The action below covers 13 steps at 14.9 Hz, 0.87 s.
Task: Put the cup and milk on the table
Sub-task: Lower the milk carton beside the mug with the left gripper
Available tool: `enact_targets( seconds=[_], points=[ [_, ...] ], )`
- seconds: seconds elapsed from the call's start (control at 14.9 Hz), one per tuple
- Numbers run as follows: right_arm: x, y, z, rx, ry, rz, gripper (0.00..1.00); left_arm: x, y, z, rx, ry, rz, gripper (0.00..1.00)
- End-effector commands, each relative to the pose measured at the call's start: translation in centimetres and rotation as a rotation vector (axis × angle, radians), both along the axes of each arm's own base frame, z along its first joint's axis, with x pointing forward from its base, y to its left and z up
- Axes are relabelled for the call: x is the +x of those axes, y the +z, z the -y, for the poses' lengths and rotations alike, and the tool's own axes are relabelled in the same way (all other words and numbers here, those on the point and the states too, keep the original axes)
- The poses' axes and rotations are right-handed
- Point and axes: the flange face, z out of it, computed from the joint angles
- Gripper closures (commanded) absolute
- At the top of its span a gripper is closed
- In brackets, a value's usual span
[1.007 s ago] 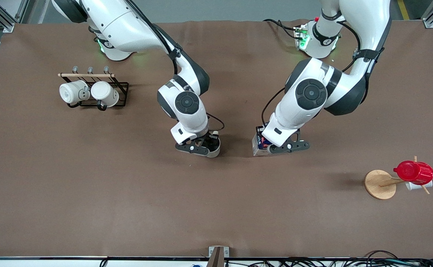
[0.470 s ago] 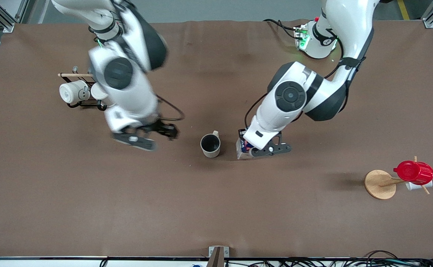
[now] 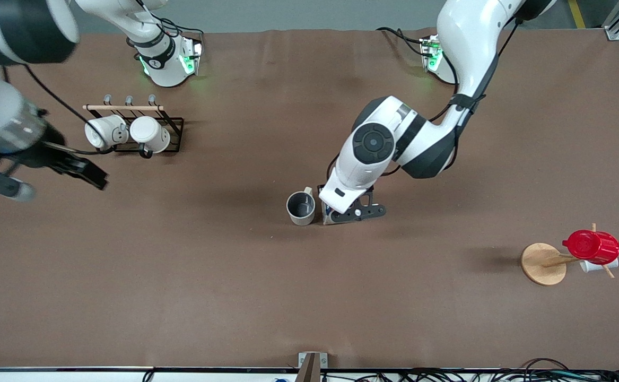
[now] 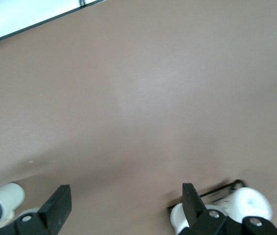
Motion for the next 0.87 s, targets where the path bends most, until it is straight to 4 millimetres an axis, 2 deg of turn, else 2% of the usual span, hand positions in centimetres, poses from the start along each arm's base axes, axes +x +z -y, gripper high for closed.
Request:
enact_targets(
  seconds=[0.0, 0.2, 0.34, 0.4, 0.54, 0.6, 0.67, 0.81],
  points=[
    [-1.9, 1.4, 4.7, -0.013, 0.065, -0.005, 0.00, -0.1, 0.4, 1.1, 0.039, -0.001, 0.035, 0.69],
    [-2.8, 1.7, 9.5, 0.071, 0.151, -0.047, 0.00, 0.0, -0.3, 1.7, 0.037, 0.016, 0.034, 0.69],
    [-3.0, 1.7, 11.0, 0.081, 0.183, -0.046, 0.00, -0.1, -0.7, 2.2, 0.033, 0.010, 0.036, 0.69],
    [-3.0, 1.6, 10.8, 0.081, 0.184, -0.049, 0.00, -0.5, -0.8, 2.9, 0.032, 0.001, 0.037, 0.69],
    [-2.8, 1.9, 9.4, 0.080, 0.171, -0.043, 0.00, -0.6, -0.9, 3.0, 0.032, 0.002, 0.034, 0.69],
    [-2.7, 2.6, 9.1, 0.068, 0.166, -0.031, 0.00, -0.6, -0.9, 3.1, 0.032, 0.002, 0.034, 0.69],
    [-2.7, 4.1, 9.1, 0.060, 0.167, -0.002, 0.00, -0.9, -0.9, 3.3, 0.031, -0.003, 0.034, 0.69],
    [-2.7, 4.5, 9.3, 0.061, 0.155, 0.004, 0.00, -0.8, -1.0, 3.3, 0.031, -0.003, 0.034, 0.69]
  ],
)
